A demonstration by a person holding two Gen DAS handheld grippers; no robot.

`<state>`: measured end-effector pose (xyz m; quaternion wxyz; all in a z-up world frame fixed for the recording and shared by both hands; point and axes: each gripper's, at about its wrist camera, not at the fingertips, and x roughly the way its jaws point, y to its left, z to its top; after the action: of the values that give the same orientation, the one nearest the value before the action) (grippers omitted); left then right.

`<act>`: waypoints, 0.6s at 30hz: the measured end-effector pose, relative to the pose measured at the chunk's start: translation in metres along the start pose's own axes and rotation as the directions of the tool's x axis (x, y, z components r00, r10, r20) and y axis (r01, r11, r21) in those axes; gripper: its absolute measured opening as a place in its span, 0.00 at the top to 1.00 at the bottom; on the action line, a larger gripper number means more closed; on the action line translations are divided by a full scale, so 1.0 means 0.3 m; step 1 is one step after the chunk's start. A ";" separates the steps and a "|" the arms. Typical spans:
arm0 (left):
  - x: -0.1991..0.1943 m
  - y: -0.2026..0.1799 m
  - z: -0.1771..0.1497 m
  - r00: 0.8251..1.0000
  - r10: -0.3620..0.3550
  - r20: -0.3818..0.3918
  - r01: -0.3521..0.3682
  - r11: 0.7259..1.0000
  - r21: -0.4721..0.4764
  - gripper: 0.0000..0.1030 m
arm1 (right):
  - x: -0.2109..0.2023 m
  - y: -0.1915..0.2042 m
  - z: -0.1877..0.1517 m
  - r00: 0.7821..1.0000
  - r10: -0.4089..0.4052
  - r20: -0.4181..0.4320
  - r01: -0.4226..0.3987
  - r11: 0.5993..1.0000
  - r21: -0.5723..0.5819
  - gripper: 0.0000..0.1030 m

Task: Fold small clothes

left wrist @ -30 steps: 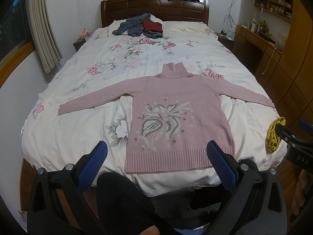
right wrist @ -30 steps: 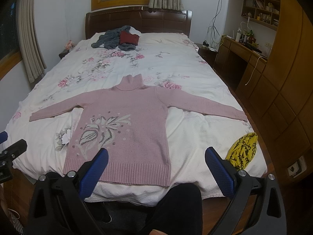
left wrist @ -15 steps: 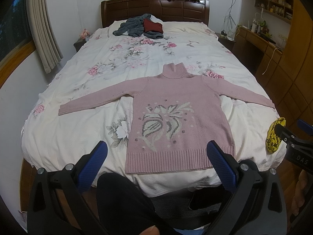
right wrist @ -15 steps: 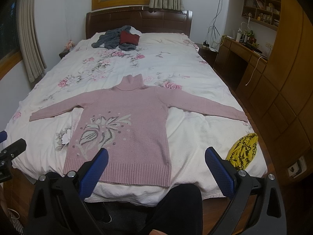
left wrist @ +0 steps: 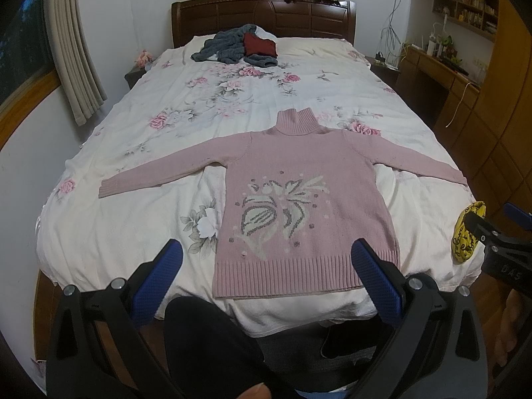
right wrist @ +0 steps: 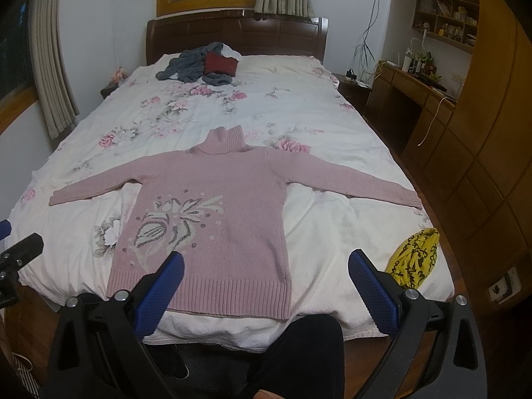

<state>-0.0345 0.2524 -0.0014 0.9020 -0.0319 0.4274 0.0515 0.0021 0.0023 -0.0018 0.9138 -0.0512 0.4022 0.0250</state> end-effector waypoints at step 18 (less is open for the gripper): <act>0.155 0.017 0.011 0.994 -0.106 0.009 0.106 0.994 -0.016 0.03 | 0.166 -0.026 0.041 1.000 0.004 -0.004 -0.004 1.000 -0.016 0.04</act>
<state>-0.0033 0.2610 -0.0353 0.9049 -0.0615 0.4210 0.0072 0.0455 -0.0037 -0.0298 0.9124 -0.0579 0.4042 0.0300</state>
